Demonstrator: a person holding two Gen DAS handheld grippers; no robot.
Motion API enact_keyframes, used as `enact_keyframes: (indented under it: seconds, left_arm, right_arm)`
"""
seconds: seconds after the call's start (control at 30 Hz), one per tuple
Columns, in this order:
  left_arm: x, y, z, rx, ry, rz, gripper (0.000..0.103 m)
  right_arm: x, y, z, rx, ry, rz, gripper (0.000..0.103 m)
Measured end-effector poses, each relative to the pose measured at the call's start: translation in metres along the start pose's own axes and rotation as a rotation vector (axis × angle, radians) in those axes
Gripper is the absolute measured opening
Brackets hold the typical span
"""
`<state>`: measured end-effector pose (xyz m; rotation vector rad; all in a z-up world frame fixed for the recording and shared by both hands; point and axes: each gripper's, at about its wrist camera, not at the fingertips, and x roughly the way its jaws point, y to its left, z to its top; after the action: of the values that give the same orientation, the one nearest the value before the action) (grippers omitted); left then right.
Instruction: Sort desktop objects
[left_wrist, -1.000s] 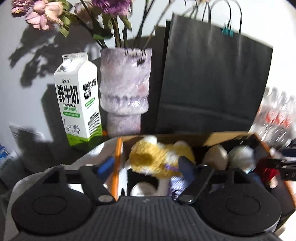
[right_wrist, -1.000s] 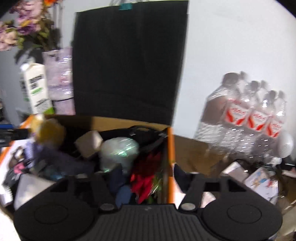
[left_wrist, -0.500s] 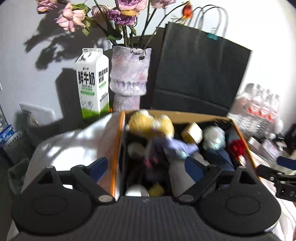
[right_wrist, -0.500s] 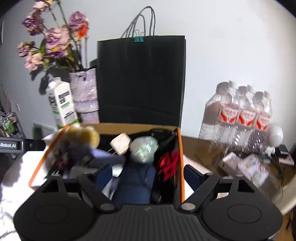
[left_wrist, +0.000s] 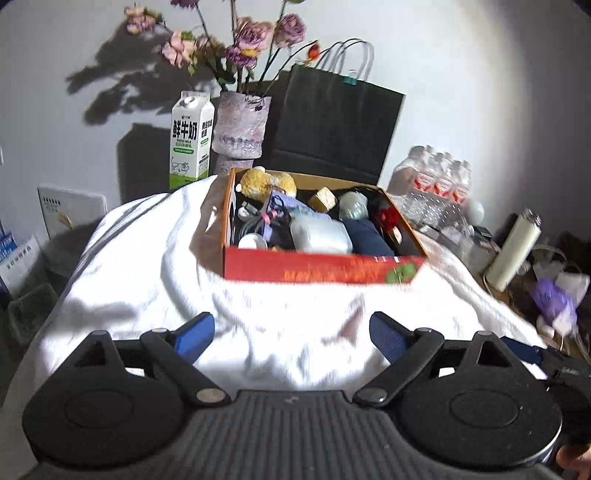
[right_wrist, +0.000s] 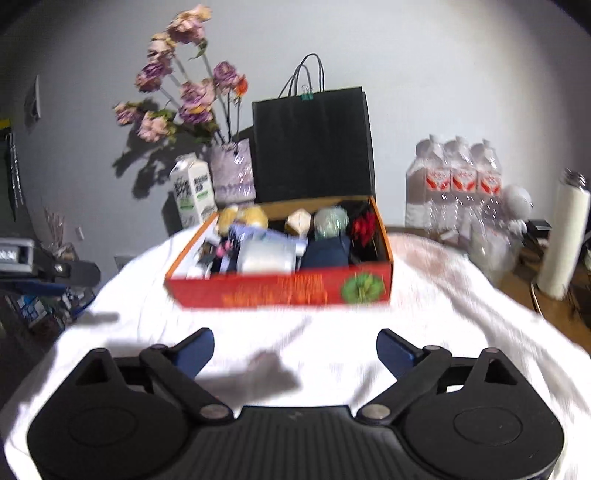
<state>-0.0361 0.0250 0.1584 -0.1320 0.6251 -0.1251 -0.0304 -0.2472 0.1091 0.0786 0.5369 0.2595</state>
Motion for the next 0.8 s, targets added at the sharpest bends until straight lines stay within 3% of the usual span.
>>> enact_keyframes:
  seconds: [0.2,0.33,0.4,0.5,0.8]
  left_arm:
    - [-0.019,-0.032,-0.076,0.176,-0.096,0.096,0.095]
    - [-0.016,-0.041,-0.111,0.157,-0.080,0.034,0.095]
    - [-0.012,-0.044,-0.120,0.173,-0.046,0.009,0.095]
    - [-0.008,-0.047,-0.127,0.208,-0.049,0.057,0.095]
    - [0.010,-0.036,-0.127,0.151,-0.039,0.034,0.095]
  right_arm:
    - [-0.043,0.005,-0.051,-0.035,-0.047,-0.013,0.096]
    - [-0.062,0.013,-0.082,-0.067,-0.105,-0.020,0.098]
    - [-0.064,0.016,-0.093,-0.074,-0.091,-0.006,0.098]
    - [-0.061,0.019,-0.104,-0.072,-0.070,0.009,0.098]
    - [-0.043,0.021,-0.101,-0.052,-0.078,-0.001,0.100]
